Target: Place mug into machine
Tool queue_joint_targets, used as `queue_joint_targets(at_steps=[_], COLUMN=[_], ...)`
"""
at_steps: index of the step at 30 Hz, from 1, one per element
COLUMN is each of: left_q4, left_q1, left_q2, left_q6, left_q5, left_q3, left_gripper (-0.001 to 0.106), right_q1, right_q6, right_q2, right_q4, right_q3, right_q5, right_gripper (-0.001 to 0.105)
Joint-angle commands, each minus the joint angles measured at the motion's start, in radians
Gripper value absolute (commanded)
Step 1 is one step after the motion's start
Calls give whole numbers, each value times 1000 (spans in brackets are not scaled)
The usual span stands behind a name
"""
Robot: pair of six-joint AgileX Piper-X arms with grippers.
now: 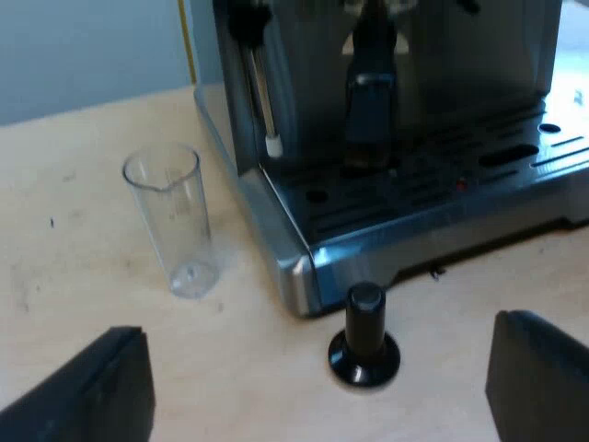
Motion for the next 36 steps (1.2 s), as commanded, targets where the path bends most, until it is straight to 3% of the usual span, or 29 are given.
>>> queue_joint_targets(at_steps=[1, 5, 12, 15, 24, 28, 32, 36], left_q4=[-46, -114, -290, -352, -506, -601, -687, -777], left_q1=[1, 1, -41, -96, -274, -349, -430, -496], left_q2=[-84, -12, 109, 165, 362, 466, 565, 658], left_q6=[0, -8, -52, -52, -52, -52, -52, -52], left_q5=[36, 140, 186, 186, 174, 149, 119, 81], left_q3=[-6, -6, -6, -6, -29, -29, -29, -29], left_gripper=[81, 81, 81, 81, 81, 81, 81, 81], right_q1=[-6, -6, -6, -6, -6, -6, -6, -6], right_q6=[-3, -18, -52, -91, -95, -99, -172, -183], right_q2=[8, 68, 157, 191, 279, 325, 373, 415], right_q4=[-36, -77, -140, -167, -228, -261, -295, -308], right_q3=[-7, -7, -7, -10, -10, -10, -10, -10], right_q5=[-15, -67, -124, -138, -145, -145, -145, -145], right_gripper=[56, 56, 56, 56, 56, 56, 56, 56])
